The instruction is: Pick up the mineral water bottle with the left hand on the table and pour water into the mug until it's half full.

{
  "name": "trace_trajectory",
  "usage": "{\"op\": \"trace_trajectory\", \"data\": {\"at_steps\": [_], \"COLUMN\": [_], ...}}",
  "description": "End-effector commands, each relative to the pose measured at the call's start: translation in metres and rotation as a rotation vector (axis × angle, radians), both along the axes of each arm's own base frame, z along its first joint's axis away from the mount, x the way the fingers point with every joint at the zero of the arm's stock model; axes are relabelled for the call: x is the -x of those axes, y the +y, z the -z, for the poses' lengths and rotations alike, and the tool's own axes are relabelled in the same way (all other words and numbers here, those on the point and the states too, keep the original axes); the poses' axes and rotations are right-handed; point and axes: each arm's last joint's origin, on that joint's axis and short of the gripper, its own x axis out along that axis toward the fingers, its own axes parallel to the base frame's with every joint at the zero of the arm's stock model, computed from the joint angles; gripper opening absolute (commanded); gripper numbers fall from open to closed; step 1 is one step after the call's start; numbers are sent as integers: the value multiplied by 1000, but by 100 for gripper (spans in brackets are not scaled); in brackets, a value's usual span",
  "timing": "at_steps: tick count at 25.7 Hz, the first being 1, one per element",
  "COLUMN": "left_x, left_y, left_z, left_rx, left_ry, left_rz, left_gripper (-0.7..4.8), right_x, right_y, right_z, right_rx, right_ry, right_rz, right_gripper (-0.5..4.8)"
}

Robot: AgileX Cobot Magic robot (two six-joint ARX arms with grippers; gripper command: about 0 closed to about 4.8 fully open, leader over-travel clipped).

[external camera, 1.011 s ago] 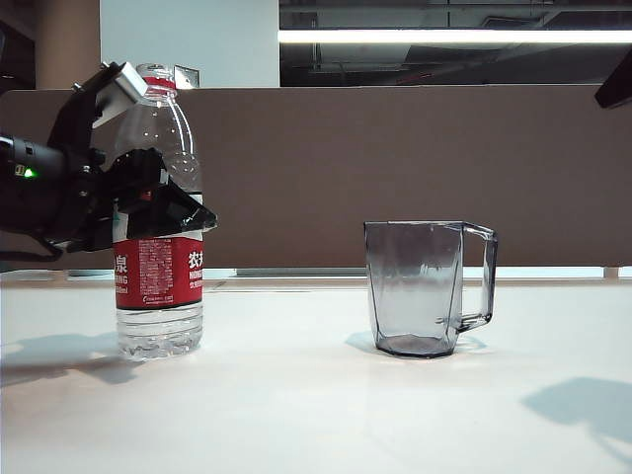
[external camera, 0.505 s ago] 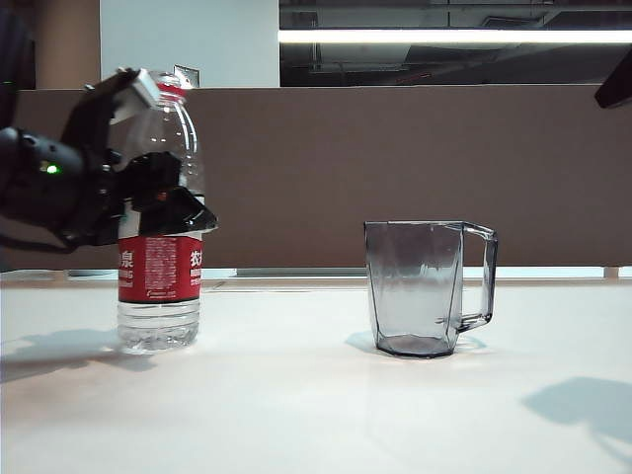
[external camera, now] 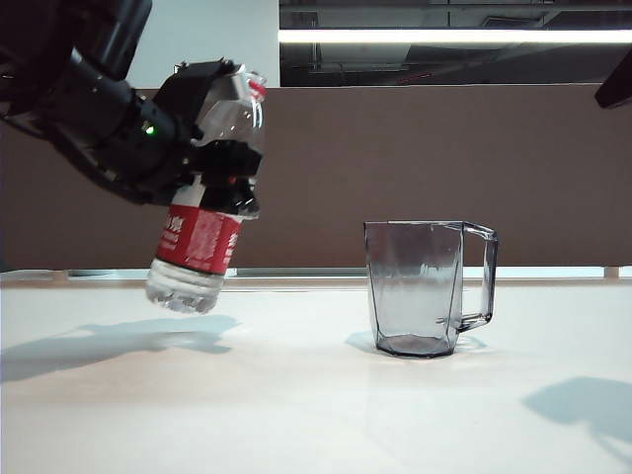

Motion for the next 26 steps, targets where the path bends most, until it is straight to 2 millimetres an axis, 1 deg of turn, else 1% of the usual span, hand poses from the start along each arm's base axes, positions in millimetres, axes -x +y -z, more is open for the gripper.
{"op": "trace_trajectory", "data": {"at_steps": [1,4,6,10,16,22,26], "left_x": [-1,6,10,19,25,20,9], "left_y": [-6,-17,-23,-35,-42,-47,-65], "left_z": [-13,-13,-14,-15,-13,-20,-25], "left_rx": [18,-43,-77,-125,-209,-291,-395], "left_ry": [-77,-111,-130,-153,-178,-221,-245], "left_rz": [9,64,69,-8,26,36,69], "left_gripper": [268,268,268,268,268,268,268], "right_x": [0,0,0,0,0,0,0], "right_y": [0,0,0,0,0,0,0], "right_z": [-2,-2,-2,-2,-2,-2,-2], "right_rx": [-13,-13,-13,-13,-13,-13,-14], "right_ry": [-16,-16,-16,-16,-16,-16,-16], "right_rz": [-2,-2,-2,-2,-3,-2,-3], "right_gripper": [-5,-5,-5,-5,-5,-5,-5]}}
